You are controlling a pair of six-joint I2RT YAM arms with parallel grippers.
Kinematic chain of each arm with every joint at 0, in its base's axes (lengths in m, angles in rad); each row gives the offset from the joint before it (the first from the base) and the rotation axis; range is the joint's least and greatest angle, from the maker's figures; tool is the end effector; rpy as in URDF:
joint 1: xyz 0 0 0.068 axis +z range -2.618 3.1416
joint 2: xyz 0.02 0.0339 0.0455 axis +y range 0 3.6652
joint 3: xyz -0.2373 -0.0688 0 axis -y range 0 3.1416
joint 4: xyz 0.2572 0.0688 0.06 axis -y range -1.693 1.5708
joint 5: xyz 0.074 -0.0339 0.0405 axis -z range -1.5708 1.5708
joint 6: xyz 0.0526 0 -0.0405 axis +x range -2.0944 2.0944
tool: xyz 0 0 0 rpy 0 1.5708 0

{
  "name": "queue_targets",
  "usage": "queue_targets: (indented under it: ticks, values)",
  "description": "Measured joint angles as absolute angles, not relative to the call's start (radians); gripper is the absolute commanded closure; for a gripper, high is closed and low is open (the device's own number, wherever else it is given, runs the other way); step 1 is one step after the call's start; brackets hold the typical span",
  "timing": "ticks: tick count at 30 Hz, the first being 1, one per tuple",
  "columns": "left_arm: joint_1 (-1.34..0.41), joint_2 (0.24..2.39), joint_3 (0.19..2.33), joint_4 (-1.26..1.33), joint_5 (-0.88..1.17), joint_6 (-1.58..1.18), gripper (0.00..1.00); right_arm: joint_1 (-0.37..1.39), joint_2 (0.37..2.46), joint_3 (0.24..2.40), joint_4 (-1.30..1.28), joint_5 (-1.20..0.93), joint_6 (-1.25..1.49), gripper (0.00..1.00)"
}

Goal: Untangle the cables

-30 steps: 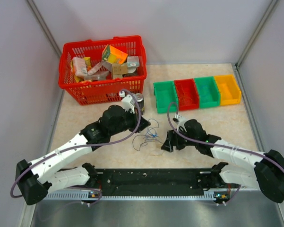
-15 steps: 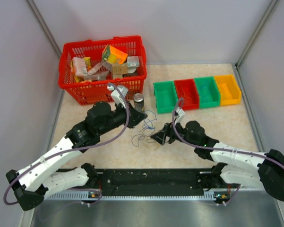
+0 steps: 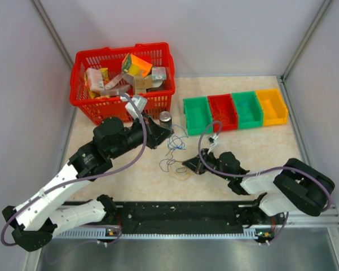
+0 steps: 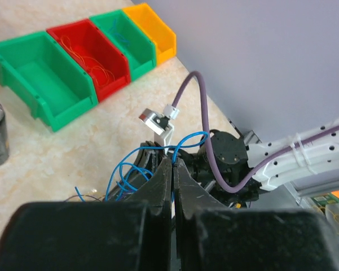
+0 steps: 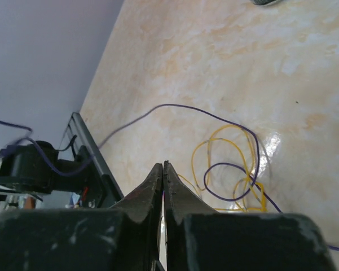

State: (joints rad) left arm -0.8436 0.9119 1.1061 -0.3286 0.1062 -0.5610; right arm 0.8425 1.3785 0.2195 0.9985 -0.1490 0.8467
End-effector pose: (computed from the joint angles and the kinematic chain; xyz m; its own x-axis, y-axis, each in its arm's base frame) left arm 0.1558 -0.1835 0.3927 -0.5078 -0.2252 -0.8315 0.6407 0.5465 -0.5393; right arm 0.1652 0.1970 0.1146 -0.6964 0.3321 -0.6362 -0.4739 0.4529 0.7552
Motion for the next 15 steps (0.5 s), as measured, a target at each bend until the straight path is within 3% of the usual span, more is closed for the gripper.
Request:
queue_targets:
  ticks: [2,4,6,8,15]
  values:
    - [-0.844,0.91,1.137,-0.343,0.059,-0.554,1.0,0.843,1.351,0.223,0.939,-0.141,0.834,0.86]
    - [-0.844,0.898,1.142,-0.345,0.007,-0.557,1.0,0.843,1.284,0.228,0.849,-0.139,0.804,0.57]
    - [-0.844,0.886,1.139,-0.353,-0.05,-0.573,1.0,0.846,1.205,0.23,0.797,-0.149,0.76,0.42]
    - [-0.844,0.881,1.131,-0.353,-0.098,-0.588,1.0,0.864,1.143,0.231,0.78,-0.161,0.72,0.36]
    - [-0.843,0.901,1.114,-0.361,-0.15,-0.604,1.0,0.969,1.086,0.337,0.673,-0.159,0.593,0.34]
